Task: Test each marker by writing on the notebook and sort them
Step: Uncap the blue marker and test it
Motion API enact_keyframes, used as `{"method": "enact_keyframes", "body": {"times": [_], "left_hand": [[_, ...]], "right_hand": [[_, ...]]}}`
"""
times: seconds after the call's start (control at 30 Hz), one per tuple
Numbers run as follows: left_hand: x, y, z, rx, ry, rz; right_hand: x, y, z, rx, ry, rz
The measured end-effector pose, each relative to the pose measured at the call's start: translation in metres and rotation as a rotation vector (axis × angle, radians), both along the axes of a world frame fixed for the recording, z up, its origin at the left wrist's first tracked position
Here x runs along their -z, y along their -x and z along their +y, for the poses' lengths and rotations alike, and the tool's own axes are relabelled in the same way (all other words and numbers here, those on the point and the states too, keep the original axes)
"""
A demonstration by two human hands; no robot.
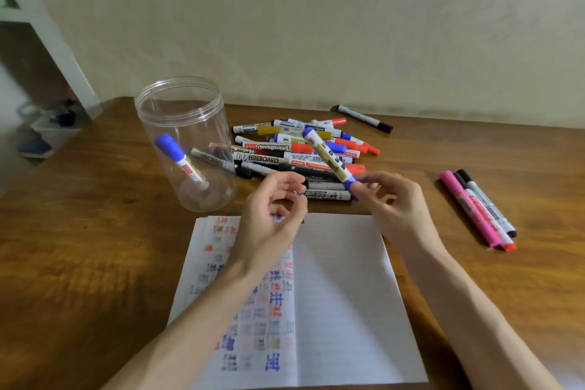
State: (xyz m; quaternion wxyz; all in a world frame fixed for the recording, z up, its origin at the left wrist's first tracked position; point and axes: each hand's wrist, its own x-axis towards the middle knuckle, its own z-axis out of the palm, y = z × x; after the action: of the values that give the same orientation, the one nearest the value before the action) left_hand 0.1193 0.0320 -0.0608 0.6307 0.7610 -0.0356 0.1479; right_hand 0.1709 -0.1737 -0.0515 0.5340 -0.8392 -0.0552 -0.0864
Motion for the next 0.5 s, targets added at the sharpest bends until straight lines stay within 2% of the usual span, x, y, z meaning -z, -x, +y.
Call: {"method": "enact_keyframes", "body": {"times": [0.1, 0.3, 0.37, 0.5], "left_hand": [[0.001, 0.000, 0.000, 0.064, -0.031, -0.009], [0.001, 0.000, 0.001, 0.089, -0.033, -0.023], [0.002, -0.001, 0.003, 0.080, -0.050, -0.021], [0.006, -0.002, 0.005, 0.058, -0.129, -0.023]], "right_hand": [[0.000, 0.008, 0.015, -0.154, -0.166, 0.081], [-0.003, 0.021, 0.030, -0.343, -0.223, 0.146], [-0.007, 0.022, 0.028, -0.341, -0.229, 0.169], [-0.013, 0.024, 0.027, -0.176, -0.334, 0.141]]}}
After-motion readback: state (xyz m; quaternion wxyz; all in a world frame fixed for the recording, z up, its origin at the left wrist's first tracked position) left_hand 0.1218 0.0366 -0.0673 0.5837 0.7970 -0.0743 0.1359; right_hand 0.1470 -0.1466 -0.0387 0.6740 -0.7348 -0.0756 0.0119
